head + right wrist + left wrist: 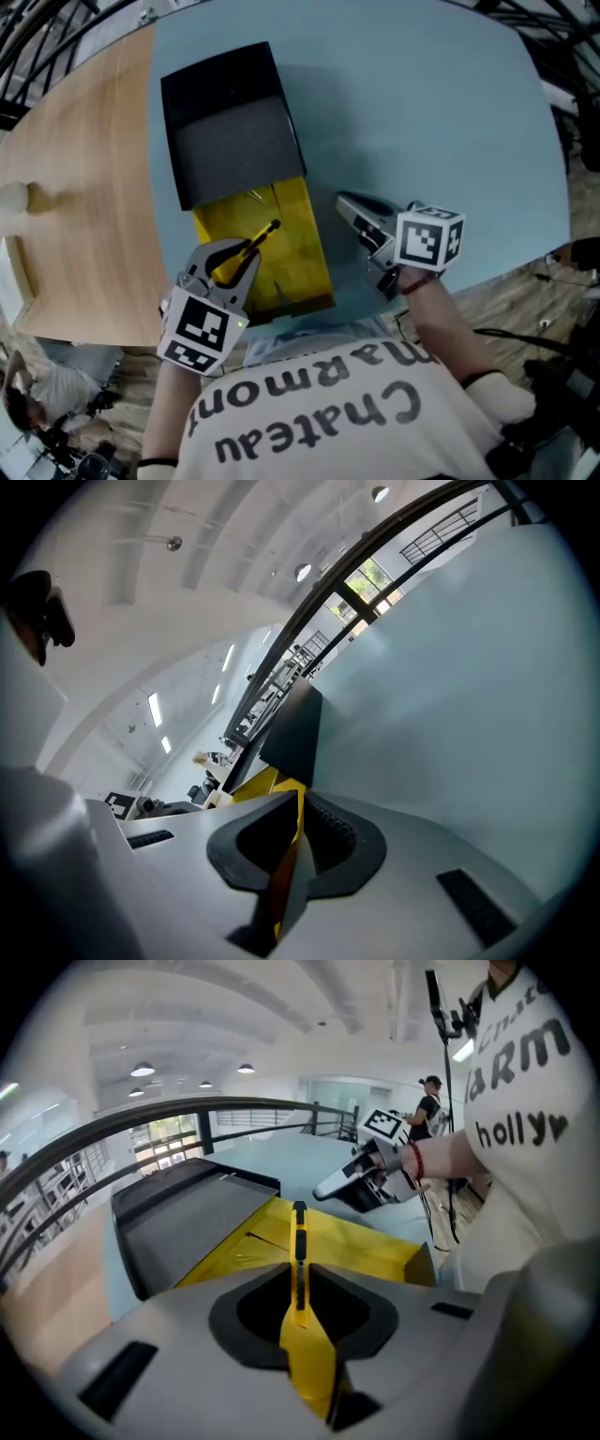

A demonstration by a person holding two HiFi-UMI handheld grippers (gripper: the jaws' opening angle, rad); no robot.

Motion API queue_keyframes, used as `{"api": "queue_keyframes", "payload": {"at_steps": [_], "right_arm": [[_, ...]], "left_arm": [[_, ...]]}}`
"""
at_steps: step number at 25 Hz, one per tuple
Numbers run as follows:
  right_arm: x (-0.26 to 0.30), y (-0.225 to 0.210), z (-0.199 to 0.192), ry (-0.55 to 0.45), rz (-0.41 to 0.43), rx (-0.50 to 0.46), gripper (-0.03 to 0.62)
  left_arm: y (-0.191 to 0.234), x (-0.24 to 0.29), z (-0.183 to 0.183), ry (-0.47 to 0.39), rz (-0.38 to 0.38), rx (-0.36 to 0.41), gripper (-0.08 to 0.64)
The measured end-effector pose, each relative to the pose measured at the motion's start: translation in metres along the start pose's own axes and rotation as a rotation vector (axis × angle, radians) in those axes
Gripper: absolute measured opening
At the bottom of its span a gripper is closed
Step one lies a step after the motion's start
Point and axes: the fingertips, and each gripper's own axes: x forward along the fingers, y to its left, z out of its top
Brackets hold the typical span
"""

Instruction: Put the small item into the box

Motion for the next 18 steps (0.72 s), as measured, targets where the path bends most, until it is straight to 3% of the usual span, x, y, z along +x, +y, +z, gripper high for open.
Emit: {"api": "queue_keyframes", "payload": {"at_steps": [3, 6, 14, 18], "right_arm": [[0.000, -0.006, 0.014, -0.020, -0.014, 0.007, 0.044], [0.004, -0.005, 0.023, -0.043, -0.019, 0.023, 0.044], [0.016, -0.006, 0.022, -0.026, -0.021, 0.048, 0.044], [0.014, -0.006, 0.027, -0.018, -0.033, 0.041, 0.044]], "left_arm": [[0.000, 0.014, -0.009, 0.108, -0.062, 0.106, 0.060], [0.000, 0.022, -0.016, 0.178, -0.115, 0.153, 0.060], [0.004, 0.034, -0.026, 0.271, -0.178, 0.104, 0.061], [0.007, 0.036, -0.026, 0.322, -0.172, 0.075, 0.061]]}}
